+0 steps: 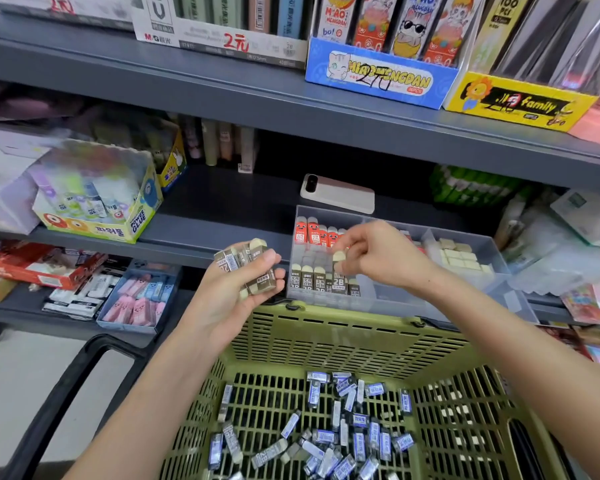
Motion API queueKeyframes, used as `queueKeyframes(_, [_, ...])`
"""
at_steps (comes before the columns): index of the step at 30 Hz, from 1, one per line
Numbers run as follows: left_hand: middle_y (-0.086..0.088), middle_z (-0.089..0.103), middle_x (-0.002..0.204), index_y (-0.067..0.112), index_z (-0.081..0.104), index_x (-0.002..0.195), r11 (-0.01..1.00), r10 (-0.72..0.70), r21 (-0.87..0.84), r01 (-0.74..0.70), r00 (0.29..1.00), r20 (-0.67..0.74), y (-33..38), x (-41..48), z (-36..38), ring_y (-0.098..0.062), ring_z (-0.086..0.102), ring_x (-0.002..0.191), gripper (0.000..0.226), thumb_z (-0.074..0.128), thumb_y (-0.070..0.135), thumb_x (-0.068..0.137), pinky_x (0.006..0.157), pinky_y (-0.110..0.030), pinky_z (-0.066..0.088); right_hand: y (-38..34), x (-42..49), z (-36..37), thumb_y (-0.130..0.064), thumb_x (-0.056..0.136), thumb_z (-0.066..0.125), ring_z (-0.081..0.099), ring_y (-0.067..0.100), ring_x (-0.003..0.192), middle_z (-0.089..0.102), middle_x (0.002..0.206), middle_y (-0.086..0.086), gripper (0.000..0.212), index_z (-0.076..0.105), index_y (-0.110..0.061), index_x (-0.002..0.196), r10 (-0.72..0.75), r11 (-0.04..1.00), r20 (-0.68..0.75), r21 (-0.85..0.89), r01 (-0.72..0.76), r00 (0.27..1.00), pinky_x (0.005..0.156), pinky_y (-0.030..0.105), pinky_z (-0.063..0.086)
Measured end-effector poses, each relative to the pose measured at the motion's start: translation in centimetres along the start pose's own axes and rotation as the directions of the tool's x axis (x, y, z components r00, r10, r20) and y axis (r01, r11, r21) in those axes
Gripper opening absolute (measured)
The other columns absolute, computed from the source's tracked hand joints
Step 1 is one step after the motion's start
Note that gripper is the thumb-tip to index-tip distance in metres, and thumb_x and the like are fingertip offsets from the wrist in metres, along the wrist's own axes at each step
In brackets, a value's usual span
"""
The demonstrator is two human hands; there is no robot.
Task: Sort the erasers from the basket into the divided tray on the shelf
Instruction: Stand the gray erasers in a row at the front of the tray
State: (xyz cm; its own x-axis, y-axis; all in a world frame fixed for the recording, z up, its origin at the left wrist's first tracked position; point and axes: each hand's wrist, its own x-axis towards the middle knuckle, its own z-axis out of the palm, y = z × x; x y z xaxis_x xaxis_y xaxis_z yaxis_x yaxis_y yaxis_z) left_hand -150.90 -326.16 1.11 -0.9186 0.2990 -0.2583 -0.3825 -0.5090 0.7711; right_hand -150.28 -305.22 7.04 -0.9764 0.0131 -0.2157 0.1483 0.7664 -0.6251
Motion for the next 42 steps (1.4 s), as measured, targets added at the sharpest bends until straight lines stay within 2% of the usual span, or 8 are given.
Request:
queueKeyframes(5, [-0.009, 0.072, 0.076, 0.006, 0.062, 0.089, 0.999, -0.023, -0.036, 0.024, 0.999, 0.031, -0.3, -0.1, 0.0, -0.019, 0.07, 0.066, 0.03, 0.073, 0.008, 0.061, 0.056, -0.028, 0.055, 0.8, -0.5, 1.0, -0.026, 0.07, 0.081, 0.063, 0.008, 0.083, 0.063, 0.072, -0.021, 0.017, 0.068, -0.036, 0.063, 0.013, 0.996, -0.116, -0.085, -0.023, 0.993, 0.08, 0.03, 0.049])
queueKeyframes(12, [-0.014, 0.073, 0.08, 0.0, 0.061, 0.095, 0.992, -0.06, -0.106, 0.062, 0.998, 0.02, -0.2, -0.1, -0.1, -0.026, 0.072, 0.075, 0.03, 0.065, 0.0, 0.065, 0.061, -0.031, 0.057, 1.3, 0.0, 1.9, -0.029, 0.073, 0.078, 0.064, 0.009, 0.08, 0.067, 0.072, -0.014, 0.016, 0.064, -0.028, 0.081, 0.079, 0.99, -0.16, -0.107, -0.097, 0.984, 0.081, 0.031, 0.05])
queueKeyframes(17, [-0.011, 0.072, 0.071, -0.001, 0.058, 0.095, 0.987, -0.064, -0.148, 0.062, 0.998, -0.011, -0.3, -0.2, 0.3, -0.026, 0.073, 0.075, 0.034, 0.064, -0.004, 0.062, 0.06, -0.032, 0.058, 1.5, -0.4, 3.7, -0.034, 0.085, 0.064, 0.06, 0.018, 0.093, 0.071, 0.089, -0.005, 0.014, 0.073, -0.028, 0.094, -0.084, 0.899, -0.29, -0.435, -0.054, 0.953, 0.079, 0.026, 0.044])
queueKeyframes(27, [-0.014, 0.073, 0.082, 0.0, 0.061, 0.095, 0.996, -0.078, -0.046, 0.081, 0.995, 0.066, -0.5, -0.2, 0.5, -0.027, 0.072, 0.081, 0.033, 0.069, 0.001, 0.063, 0.064, -0.032, 0.058, 0.9, -0.8, 3.2, -0.035, 0.093, 0.051, 0.059, 0.017, 0.095, 0.071, 0.093, -0.007, 0.025, 0.065, -0.031, 0.112, -0.207, 0.8, -0.255, -0.599, 0.014, 0.944, 0.093, 0.031, 0.031])
queueKeyframes(30, [-0.012, 0.073, 0.085, 0.002, 0.059, 0.1, 0.998, -0.045, 0.045, 0.04, 0.992, 0.116, -0.6, -0.3, 0.6, -0.025, 0.072, 0.078, 0.038, 0.071, 0.003, 0.064, 0.065, -0.031, 0.058, -1.2, -1.9, 2.6, -0.038, 0.093, 0.051, 0.06, 0.004, 0.077, 0.068, 0.075, -0.011, 0.023, 0.069, -0.028, 0.102, -0.243, 0.961, -0.249, -0.191, 0.198, 0.938, 0.078, 0.025, 0.042])
queueKeyframes(33, [-0.008, 0.073, 0.084, 0.005, 0.056, 0.101, 0.987, 0.004, 0.155, -0.029, 0.987, 0.159, -0.7, -0.6, 0.7, -0.026, 0.071, 0.073, 0.042, 0.073, 0.005, 0.063, 0.065, -0.033, 0.058, -3.1, -2.3, 2.7, -0.03, 0.088, 0.062, 0.061, 0.0, 0.065, 0.069, 0.07, -0.003, 0.014, 0.07, -0.018, 0.09, -0.192, 0.948, -0.081, 0.242, 0.206, 0.978, 0.067, 0.018, 0.049])
queueKeyframes(39, [-0.01, 0.07, 0.075, 0.005, 0.059, 0.098, 0.996, 0.002, 0.093, -0.013, 0.993, 0.117, -0.8, -0.7, 0.6, -0.026, 0.071, 0.074, 0.032, 0.069, 0.008, 0.068, 0.061, -0.029, 0.057, -1.8, -1.3, -0.2, -0.014, 0.078, 0.074, 0.062, 0.003, 0.065, 0.072, 0.074, 0.001, 0.006, 0.074, -0.02, 0.08, -0.113, 0.898, -0.162, 0.405, 0.171, 0.98, 0.061, 0.013, 0.049])
queueKeyframes(42, [-0.008, 0.067, 0.069, 0.007, 0.061, 0.098, 0.999, -0.025, 0.036, 0.022, 0.997, 0.076, -0.4, -0.5, 0.3, -0.021, 0.069, 0.067, 0.028, 0.066, 0.011, 0.071, 0.052, -0.025, 0.053, 0.2, -0.3, -1.7, -0.018, 0.076, 0.076, 0.062, 0.005, 0.07, 0.072, 0.076, -0.004, 0.005, 0.076, -0.02, 0.08, -0.074, 0.984, -0.208, 0.143, 0.106, 0.975, 0.069, 0.02, 0.049])
